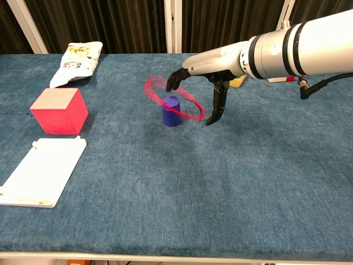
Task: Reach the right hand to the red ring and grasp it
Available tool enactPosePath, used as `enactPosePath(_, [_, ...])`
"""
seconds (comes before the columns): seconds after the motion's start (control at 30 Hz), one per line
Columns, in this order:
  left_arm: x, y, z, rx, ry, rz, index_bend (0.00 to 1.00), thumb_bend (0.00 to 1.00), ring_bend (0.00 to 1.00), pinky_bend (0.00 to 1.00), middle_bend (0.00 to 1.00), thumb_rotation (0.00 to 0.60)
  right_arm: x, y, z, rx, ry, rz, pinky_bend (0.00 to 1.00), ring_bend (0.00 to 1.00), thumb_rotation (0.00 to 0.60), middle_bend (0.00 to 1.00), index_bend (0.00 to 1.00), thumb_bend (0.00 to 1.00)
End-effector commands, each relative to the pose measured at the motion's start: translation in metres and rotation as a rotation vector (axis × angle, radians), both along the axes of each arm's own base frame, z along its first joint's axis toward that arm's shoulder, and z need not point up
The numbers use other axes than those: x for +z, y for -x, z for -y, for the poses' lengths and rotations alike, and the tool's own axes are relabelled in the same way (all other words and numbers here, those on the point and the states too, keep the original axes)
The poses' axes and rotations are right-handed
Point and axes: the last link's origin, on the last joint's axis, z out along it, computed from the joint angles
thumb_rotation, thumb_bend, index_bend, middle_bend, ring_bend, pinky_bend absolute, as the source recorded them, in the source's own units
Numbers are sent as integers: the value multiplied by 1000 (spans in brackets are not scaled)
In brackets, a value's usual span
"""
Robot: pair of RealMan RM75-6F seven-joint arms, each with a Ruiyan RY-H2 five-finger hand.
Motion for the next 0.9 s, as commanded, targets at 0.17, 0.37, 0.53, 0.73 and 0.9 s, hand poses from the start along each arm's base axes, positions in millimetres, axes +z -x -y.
enactPosePath(0.17, [-2,0,-3,-15,5,3,162,0,0,0,88,600,19,12,-14,-33,7,34,0,0,600,64,51,45])
enactPosePath(0.37, [-1,-1,-5,-26,1,6,162,0,0,0,88,600,65,50,-39,-9,168,113,0,0,600,69,50,43])
enactPosePath(0.53, [0,-1,-6,-31,-5,6,162,0,0,0,88,600,110,116,-83,-73,338,160,0,0,600,79,50,42])
enactPosePath(0.73, [-2,-7,-10,-52,-10,-2,162,0,0,0,88,600,152,189,-143,-241,521,201,0,0,600,83,49,131])
enactPosePath(0.9, [-5,-12,-14,-63,-2,-9,162,0,0,0,88,600,171,218,-180,-323,653,230,0,0,600,74,24,159])
